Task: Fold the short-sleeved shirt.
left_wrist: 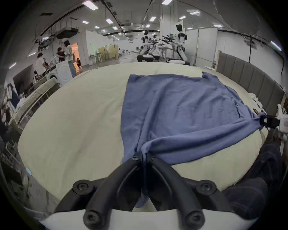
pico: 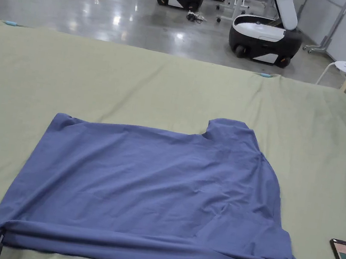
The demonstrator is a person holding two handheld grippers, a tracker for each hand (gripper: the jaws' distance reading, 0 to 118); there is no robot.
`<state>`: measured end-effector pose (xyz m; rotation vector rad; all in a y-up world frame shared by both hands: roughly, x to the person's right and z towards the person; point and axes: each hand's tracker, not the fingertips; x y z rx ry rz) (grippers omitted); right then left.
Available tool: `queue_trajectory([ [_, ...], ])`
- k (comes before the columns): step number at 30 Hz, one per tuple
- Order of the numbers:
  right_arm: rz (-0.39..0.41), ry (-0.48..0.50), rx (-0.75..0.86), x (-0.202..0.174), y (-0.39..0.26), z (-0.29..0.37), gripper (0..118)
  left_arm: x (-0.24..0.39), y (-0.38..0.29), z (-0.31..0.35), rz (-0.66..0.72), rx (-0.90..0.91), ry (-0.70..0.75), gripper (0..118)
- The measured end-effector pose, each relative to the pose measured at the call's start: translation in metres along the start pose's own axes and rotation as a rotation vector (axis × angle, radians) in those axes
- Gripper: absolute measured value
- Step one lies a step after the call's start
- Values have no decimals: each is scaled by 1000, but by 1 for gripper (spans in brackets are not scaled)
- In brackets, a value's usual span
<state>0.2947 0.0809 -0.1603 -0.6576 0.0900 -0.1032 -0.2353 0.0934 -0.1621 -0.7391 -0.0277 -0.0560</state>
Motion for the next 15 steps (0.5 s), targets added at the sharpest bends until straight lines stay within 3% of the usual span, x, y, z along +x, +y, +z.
queue_trajectory([
  [8,-14,53,84,2,85,22,10,-3,88,22,-59,103,-22,2],
  [12,16,40,32,4,145,-35,10,-11,143,-41,-16,10,-48,2],
  [15,43,7,-105,6,168,-101,10,-18,166,-110,31,-143,-46,2],
])
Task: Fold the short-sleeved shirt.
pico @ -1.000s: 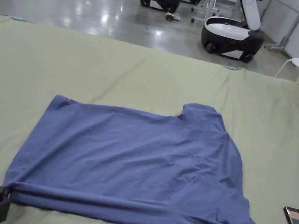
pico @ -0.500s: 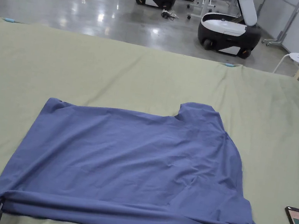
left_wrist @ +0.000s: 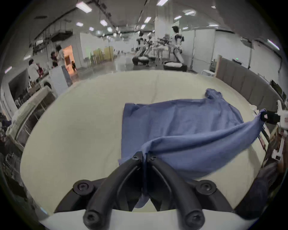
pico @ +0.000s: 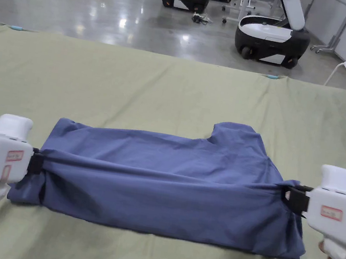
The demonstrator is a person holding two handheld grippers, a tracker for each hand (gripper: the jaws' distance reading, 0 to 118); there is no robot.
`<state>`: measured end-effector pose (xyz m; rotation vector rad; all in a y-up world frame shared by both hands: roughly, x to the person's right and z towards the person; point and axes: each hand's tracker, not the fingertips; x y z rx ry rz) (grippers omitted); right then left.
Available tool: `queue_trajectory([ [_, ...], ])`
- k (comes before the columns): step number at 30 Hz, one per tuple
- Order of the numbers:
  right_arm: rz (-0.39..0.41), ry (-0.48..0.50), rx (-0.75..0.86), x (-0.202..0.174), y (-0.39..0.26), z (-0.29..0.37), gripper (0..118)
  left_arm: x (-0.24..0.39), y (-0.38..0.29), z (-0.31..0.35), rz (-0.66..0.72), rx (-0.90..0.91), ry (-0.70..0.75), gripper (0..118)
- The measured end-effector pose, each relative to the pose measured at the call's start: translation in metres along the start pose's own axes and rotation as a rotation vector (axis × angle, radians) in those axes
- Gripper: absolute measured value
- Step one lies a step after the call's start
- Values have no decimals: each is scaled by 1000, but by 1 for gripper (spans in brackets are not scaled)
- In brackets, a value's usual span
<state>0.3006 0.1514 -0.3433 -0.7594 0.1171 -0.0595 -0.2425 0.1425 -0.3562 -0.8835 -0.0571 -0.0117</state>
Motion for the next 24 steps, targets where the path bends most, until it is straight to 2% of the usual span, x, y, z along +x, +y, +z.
queue_trajectory([
  [4,-9,-43,-167,0,4,-63,10,9,7,-58,-31,-153,55,2],
  [6,7,-45,-179,0,-1,-68,11,10,0,-54,-5,-117,41,2],
  [7,13,-37,-166,1,-3,-61,20,10,-2,-44,11,-70,24,8],
  [8,25,-29,-139,0,-5,-50,40,11,-6,-28,6,-9,33,27],
  [9,49,-21,-82,-3,-10,-32,68,12,-14,-5,-22,77,35,65],
  [10,70,-18,-12,-7,-15,-12,94,14,-24,16,-56,157,27,109],
  [11,92,-7,86,-12,-24,12,97,20,-38,45,-89,261,25,117],
  [15,128,56,354,-37,-80,89,97,31,-107,112,-114,437,89,116],
  [16,138,43,368,-42,-95,99,94,32,-125,118,-113,413,119,113],
  [17,136,30,353,-46,-107,104,83,32,-139,122,-112,393,139,106],
  [18,131,24,348,-50,-117,108,60,29,-153,122,-83,362,162,84],
  [19,124,15,349,-52,-127,111,21,25,-161,122,-45,317,147,28],
  [20,108,7,351,-52,-134,113,11,21,-167,119,-7,268,134,0],
  [22,84,39,322,-52,-142,114,11,7,-175,107,22,242,109,0],
  [24,96,18,307,-55,-149,113,11,-1,-170,98,25,216,134,0],
])
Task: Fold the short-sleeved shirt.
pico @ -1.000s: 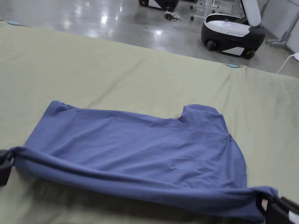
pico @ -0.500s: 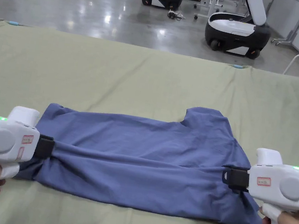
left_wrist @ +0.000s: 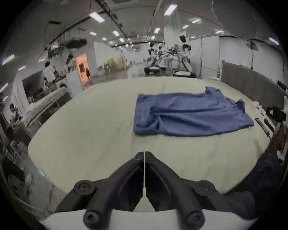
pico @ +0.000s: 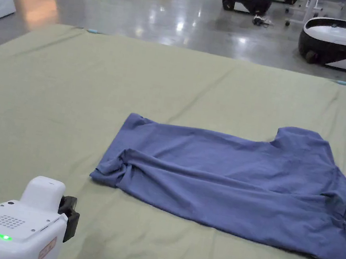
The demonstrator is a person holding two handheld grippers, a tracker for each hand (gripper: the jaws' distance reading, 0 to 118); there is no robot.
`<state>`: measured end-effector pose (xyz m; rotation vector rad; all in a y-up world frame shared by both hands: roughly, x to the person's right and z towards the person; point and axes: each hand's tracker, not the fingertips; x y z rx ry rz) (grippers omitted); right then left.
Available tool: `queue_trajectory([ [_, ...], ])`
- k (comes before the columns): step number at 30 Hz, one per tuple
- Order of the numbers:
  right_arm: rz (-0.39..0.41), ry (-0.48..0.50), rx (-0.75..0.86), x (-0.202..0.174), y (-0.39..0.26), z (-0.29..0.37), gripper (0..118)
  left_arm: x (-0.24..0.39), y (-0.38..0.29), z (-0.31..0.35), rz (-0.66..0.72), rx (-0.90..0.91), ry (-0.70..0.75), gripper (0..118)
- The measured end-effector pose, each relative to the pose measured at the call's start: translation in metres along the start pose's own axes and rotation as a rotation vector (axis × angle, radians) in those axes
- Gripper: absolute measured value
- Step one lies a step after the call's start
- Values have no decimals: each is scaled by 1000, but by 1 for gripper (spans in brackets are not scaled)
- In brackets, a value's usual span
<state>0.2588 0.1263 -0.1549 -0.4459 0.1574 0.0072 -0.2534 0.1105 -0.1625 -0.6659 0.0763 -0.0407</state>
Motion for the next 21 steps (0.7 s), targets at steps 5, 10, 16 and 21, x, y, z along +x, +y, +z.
queue_trajectory([
  [5,-6,-23,-43,7,-7,-11,11,-16,32,-54,34,-9,-7,25],
  [10,-29,-80,-119,22,-11,-28,11,-9,66,-126,68,-120,43,103],
  [16,-93,-148,-181,50,-9,-54,13,7,71,-170,19,-278,-14,88],
  [21,-124,-121,-307,70,-9,-101,101,21,78,-143,-35,-179,25,16],
])
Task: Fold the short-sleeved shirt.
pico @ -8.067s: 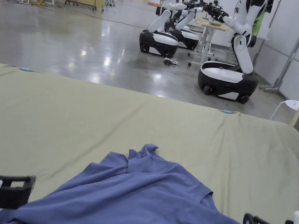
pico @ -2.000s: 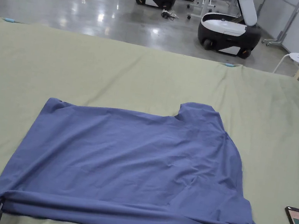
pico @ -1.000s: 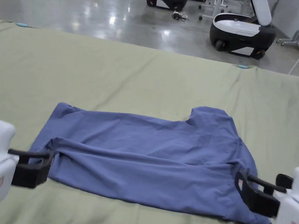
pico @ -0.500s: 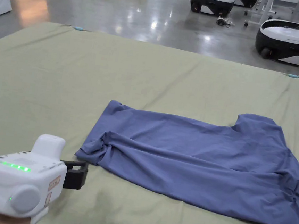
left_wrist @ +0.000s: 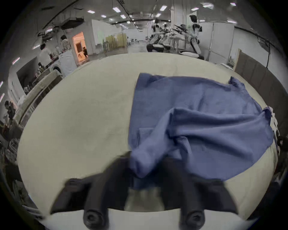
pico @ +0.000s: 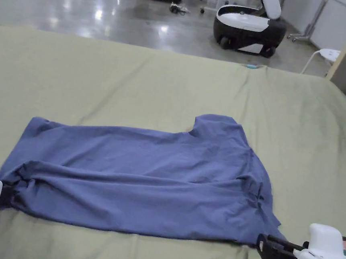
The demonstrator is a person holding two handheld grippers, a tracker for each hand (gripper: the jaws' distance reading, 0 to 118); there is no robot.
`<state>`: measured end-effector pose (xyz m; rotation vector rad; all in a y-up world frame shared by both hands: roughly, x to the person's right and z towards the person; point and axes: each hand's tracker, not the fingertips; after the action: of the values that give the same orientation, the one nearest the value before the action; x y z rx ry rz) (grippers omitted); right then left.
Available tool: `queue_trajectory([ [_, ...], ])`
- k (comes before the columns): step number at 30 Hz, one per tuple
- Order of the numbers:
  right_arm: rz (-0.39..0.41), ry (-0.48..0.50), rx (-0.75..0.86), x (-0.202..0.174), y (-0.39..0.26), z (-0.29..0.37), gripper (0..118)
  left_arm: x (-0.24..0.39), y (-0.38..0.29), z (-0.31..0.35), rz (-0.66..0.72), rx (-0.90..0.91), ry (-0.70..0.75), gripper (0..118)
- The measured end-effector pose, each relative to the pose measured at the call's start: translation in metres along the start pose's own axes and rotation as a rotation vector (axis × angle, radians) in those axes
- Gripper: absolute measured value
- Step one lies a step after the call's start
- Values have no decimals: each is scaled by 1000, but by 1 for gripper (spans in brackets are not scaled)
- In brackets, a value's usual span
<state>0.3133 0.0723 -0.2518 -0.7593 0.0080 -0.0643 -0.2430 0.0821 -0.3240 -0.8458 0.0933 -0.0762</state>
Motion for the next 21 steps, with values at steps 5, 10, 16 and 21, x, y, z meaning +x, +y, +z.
queue_trajectory([
  [5,-13,29,-87,1,15,-44,79,3,-1,2,-4,-22,-28,11],
  [10,59,49,-35,-12,27,-28,17,-1,5,9,19,-20,-61,8],
  [16,-6,105,31,0,57,27,17,-16,21,50,59,44,-116,7],
  [21,9,146,67,4,63,79,17,-31,24,105,44,112,-153,7],
])
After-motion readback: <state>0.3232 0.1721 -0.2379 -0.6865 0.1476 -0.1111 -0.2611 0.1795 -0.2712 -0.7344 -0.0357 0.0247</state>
